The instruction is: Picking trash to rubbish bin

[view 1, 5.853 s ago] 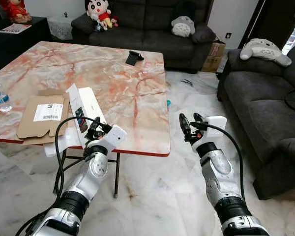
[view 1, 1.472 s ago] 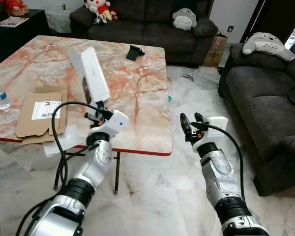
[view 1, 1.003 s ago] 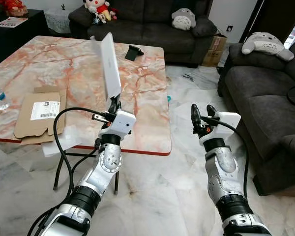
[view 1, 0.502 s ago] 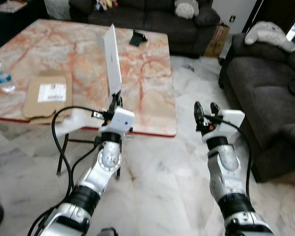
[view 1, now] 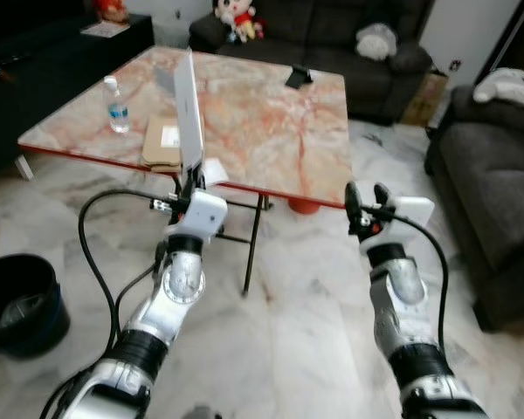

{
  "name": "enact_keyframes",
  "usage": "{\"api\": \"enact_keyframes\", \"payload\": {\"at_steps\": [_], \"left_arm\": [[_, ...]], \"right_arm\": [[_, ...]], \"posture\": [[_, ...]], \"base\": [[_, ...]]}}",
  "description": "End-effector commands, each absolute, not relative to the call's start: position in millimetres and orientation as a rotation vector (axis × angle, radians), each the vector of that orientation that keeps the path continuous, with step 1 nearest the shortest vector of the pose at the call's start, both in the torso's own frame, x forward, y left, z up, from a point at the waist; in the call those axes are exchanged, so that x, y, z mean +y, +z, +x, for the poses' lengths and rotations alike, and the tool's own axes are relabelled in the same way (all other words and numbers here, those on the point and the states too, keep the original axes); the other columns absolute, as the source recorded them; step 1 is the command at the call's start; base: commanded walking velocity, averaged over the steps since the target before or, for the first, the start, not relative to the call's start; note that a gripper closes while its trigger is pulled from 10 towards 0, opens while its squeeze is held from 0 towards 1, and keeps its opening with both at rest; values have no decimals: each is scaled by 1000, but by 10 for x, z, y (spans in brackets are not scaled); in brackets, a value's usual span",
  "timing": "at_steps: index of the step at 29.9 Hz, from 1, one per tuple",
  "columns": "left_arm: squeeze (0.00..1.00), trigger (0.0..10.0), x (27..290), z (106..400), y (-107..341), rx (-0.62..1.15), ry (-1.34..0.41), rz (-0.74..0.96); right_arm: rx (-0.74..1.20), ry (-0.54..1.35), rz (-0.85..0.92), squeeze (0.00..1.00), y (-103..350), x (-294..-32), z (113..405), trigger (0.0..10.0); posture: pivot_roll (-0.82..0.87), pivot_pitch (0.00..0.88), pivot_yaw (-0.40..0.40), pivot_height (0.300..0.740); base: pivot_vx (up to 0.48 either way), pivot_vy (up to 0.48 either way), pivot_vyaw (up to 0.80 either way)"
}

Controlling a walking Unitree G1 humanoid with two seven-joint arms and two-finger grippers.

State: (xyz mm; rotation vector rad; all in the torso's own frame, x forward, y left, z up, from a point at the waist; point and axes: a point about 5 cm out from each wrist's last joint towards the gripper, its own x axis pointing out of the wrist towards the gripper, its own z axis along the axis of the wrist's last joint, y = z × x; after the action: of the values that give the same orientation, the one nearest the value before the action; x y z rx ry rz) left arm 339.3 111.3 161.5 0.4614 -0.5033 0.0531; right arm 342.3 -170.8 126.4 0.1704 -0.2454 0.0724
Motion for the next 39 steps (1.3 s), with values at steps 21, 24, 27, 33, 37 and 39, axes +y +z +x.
{"api": "enact_keyframes", "payload": {"at_steps": [21, 24, 27, 33, 37, 39], "left_arm": [[0, 10000, 1439, 3228, 512, 146, 22, 251], [0, 10000, 1566, 3045, 176, 322, 6, 267], [0, 10000, 1623, 2922, 8, 412, -5, 289], [0, 10000, 1749, 2457, -448, 679, 9, 295], [0, 10000, 1809, 2138, -670, 825, 28, 301], [0, 10000, 1819, 2070, -710, 851, 29, 302]], "right_arm": [[298, -80, 125, 0, 248, -2239, 3003, 10000], [449, -119, 118, 0, -40, -2355, 2736, 10000], [531, -140, 117, 0, -189, -2386, 2581, 10000], [767, -179, 125, 0, -587, -2372, 2072, 10000], [851, -196, 132, 0, -724, -2330, 1857, 10000], [860, -190, 135, 0, -741, -2316, 1829, 10000]], "posture": [[85, 0, -112, 740], [83, 0, -110, 740], [83, 0, -110, 740], [88, 0, -108, 740], [86, 0, -106, 740], [86, 0, -106, 740]], "base": [[-104, 0, 0], [0, 0, 0], [0, 0, 0], [0, 0, 0], [0, 0, 0], [0, 0, 0]]}}
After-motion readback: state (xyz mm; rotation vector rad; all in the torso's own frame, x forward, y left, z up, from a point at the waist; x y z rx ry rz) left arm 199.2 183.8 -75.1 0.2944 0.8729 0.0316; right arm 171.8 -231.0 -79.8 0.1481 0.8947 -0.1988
